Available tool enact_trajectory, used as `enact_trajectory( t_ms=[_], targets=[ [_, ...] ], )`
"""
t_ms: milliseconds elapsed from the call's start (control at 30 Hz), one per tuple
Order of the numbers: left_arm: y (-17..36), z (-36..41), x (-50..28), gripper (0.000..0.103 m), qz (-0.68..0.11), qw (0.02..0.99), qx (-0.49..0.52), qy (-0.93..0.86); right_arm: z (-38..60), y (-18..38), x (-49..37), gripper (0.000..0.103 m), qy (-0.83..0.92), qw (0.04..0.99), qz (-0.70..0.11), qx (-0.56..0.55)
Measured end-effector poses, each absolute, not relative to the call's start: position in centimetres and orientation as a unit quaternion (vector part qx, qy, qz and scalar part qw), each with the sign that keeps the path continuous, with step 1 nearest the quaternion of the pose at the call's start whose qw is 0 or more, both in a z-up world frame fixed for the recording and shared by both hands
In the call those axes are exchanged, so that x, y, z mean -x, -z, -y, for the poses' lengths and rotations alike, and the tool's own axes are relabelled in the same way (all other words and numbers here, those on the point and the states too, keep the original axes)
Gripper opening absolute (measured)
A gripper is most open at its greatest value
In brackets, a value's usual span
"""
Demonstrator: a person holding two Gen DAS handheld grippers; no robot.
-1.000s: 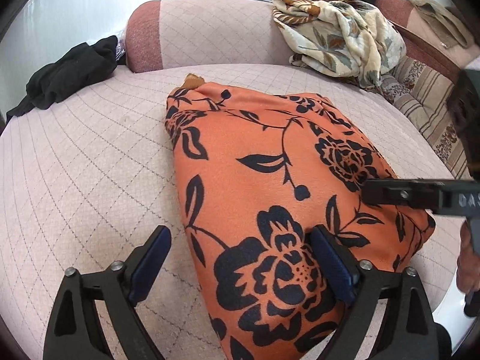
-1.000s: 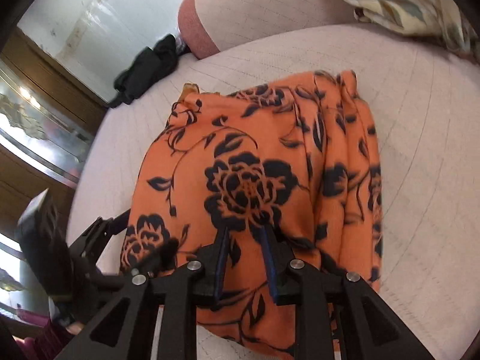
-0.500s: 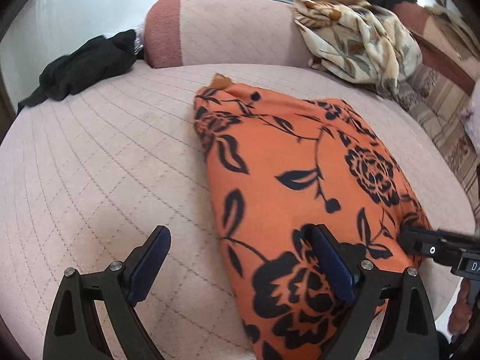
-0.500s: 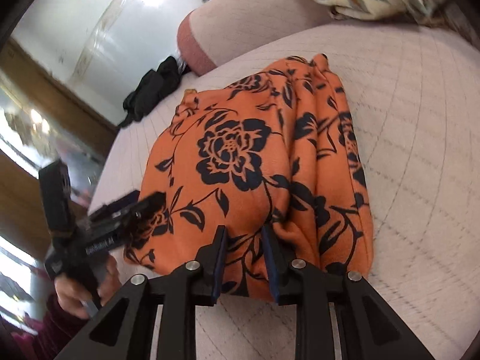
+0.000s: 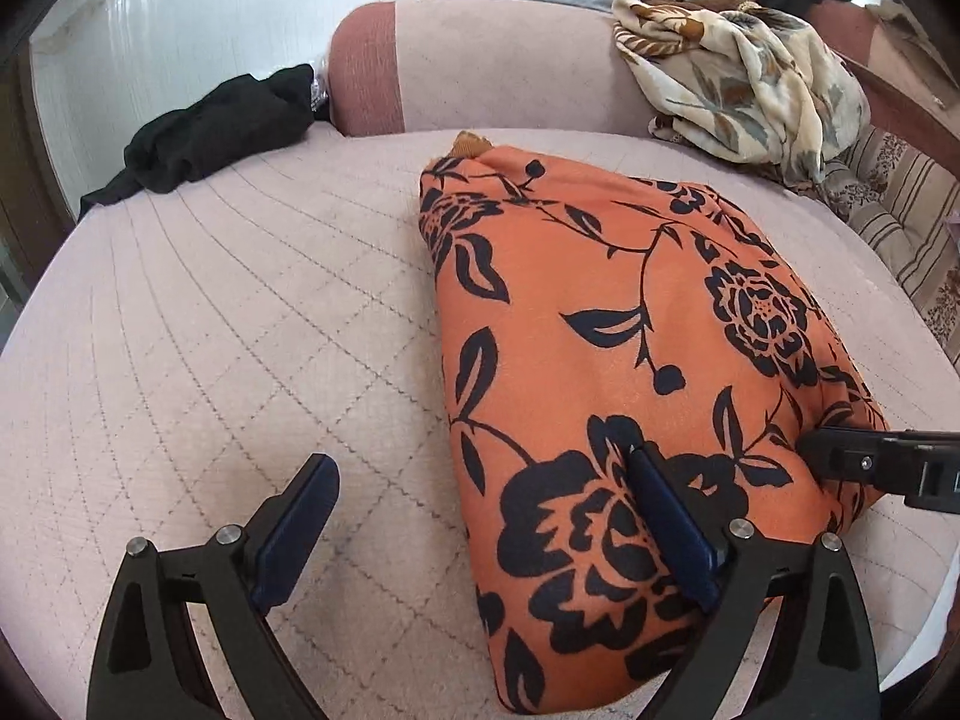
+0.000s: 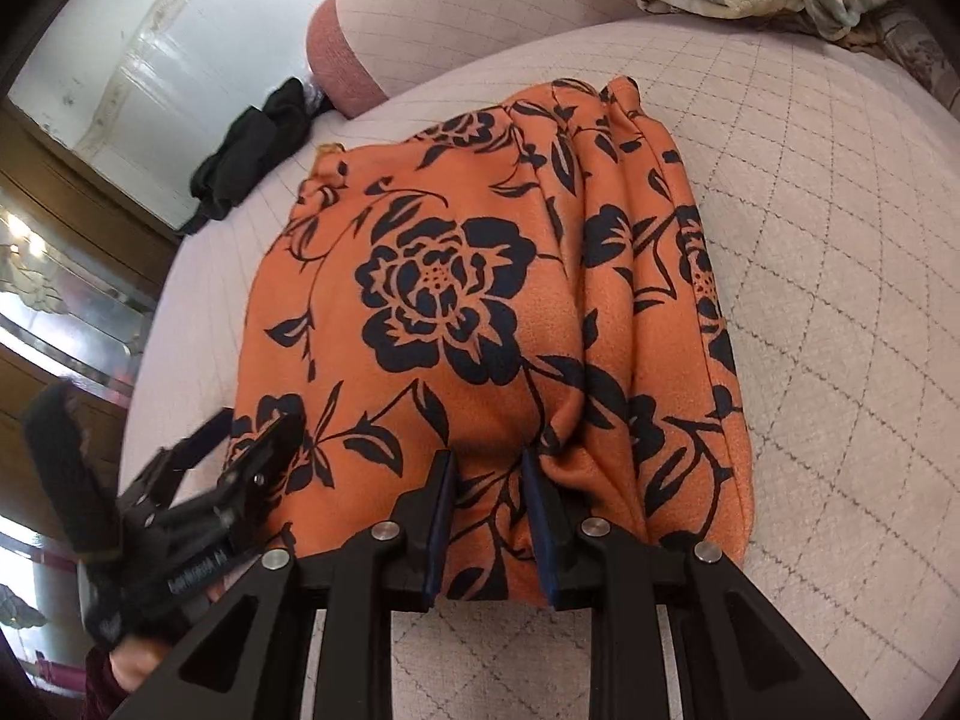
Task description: Fold small clothes
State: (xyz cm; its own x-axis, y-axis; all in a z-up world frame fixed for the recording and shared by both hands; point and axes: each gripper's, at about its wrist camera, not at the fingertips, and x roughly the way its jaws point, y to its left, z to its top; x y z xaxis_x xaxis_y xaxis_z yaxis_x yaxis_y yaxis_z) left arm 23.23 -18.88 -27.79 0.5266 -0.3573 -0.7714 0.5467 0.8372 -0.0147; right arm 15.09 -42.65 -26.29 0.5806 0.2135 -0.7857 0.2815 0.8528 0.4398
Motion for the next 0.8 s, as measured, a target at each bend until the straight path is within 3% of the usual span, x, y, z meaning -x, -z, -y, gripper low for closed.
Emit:
enact_trajectory(
  t_ms=[200,300,367,467,800],
  targets=[
    [27.3,16.5,-26.5,0.097,-0.476,0.824,-0.007,0.306,43.8,26.5,-14.7,0.029,-0.009,0.844,-0.437,-0.312],
    [26.4,16.3,-28.0,0.097,-0.467,0.831,0.017,0.302,46.2,26.7,-13.5,0.046,-0.087,0.829,-0.396,-0.385],
    [26.6,16.4,-29.2,0.097,-0.478,0.818,0.037,0.317,48.8,26.7,-12.4,0.066,-0.125,0.805,-0.358,-0.456],
    [28.1,17.3,-31.2,0.097,-0.532,0.778,0.065,0.328,52.0,25.2,-10.8,0.085,-0.107,0.83,-0.303,-0.456],
    [28.1,17.5,-32.4,0.097,-0.56,0.741,0.102,0.356,57.6,30.0,-14.3,0.087,-0.082,0.775,-0.35,-0.52]
  ],
)
